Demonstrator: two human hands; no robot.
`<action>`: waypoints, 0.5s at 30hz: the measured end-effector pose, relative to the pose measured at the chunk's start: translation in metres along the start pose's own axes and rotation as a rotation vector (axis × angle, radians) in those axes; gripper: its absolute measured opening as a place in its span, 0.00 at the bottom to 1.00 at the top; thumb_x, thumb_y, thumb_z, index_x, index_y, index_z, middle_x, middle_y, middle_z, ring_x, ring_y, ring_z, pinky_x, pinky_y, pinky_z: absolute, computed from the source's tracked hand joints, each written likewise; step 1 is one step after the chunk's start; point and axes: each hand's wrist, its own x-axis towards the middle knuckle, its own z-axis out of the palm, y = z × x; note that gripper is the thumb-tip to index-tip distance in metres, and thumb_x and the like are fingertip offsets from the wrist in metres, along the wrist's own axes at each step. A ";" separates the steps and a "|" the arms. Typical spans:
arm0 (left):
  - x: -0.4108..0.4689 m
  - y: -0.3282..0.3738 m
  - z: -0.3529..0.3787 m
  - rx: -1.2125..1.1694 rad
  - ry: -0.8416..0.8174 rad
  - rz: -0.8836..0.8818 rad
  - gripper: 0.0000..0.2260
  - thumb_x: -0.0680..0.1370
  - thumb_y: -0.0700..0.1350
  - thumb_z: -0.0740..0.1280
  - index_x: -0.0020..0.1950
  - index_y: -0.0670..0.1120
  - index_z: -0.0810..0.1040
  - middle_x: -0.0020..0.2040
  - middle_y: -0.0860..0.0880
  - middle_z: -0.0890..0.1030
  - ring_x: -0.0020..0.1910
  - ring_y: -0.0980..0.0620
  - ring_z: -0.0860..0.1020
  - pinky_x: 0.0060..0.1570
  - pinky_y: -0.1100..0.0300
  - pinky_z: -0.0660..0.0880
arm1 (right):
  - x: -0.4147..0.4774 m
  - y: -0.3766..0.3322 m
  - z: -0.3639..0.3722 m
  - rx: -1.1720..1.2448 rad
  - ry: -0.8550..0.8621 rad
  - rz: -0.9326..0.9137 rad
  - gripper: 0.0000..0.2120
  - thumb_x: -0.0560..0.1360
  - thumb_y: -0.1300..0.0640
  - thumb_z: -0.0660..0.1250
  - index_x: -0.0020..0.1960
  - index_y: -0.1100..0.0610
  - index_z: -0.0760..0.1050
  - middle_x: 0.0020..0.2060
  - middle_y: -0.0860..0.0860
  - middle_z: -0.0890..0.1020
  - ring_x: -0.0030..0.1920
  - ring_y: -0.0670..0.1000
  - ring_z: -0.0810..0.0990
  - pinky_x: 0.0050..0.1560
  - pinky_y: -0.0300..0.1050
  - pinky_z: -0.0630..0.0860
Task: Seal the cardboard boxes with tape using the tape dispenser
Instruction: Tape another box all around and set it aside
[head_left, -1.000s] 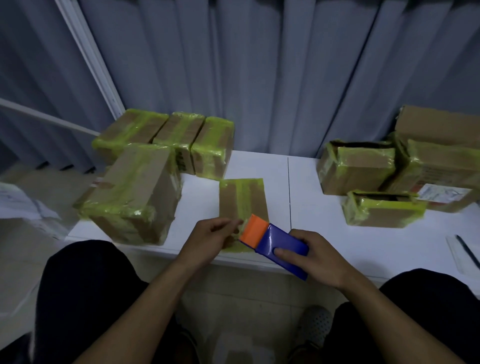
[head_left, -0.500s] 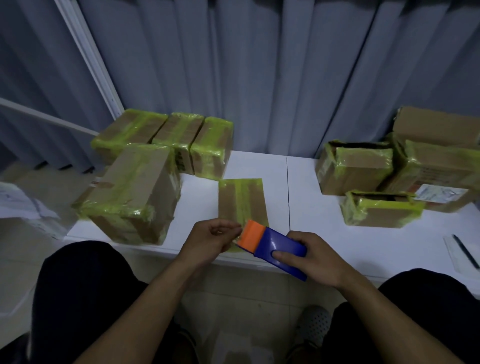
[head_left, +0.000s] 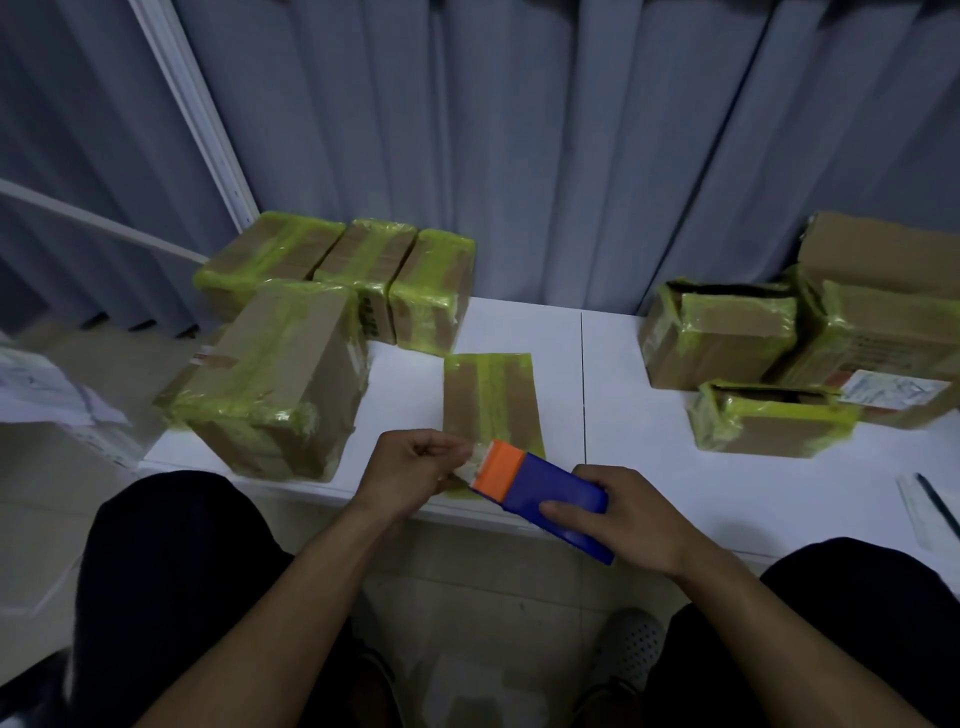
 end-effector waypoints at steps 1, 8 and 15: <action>0.001 0.001 -0.003 -0.030 0.020 -0.014 0.02 0.74 0.40 0.75 0.46 0.45 0.86 0.42 0.49 0.86 0.46 0.51 0.84 0.46 0.57 0.82 | -0.001 0.001 -0.001 -0.008 0.002 0.006 0.19 0.72 0.36 0.72 0.43 0.52 0.80 0.36 0.48 0.83 0.34 0.47 0.82 0.36 0.36 0.74; 0.005 -0.002 -0.016 -0.061 0.069 -0.024 0.03 0.74 0.40 0.76 0.47 0.44 0.86 0.41 0.50 0.86 0.46 0.53 0.84 0.48 0.57 0.82 | 0.000 0.002 -0.005 -0.027 0.007 0.015 0.20 0.71 0.34 0.72 0.44 0.52 0.81 0.37 0.47 0.83 0.35 0.47 0.82 0.36 0.35 0.75; 0.013 -0.009 -0.042 -0.137 0.175 -0.024 0.04 0.73 0.39 0.75 0.48 0.43 0.85 0.41 0.49 0.84 0.43 0.53 0.81 0.45 0.57 0.81 | 0.003 0.002 -0.020 -0.139 0.015 0.037 0.20 0.70 0.33 0.72 0.40 0.51 0.79 0.33 0.41 0.81 0.34 0.43 0.81 0.35 0.33 0.74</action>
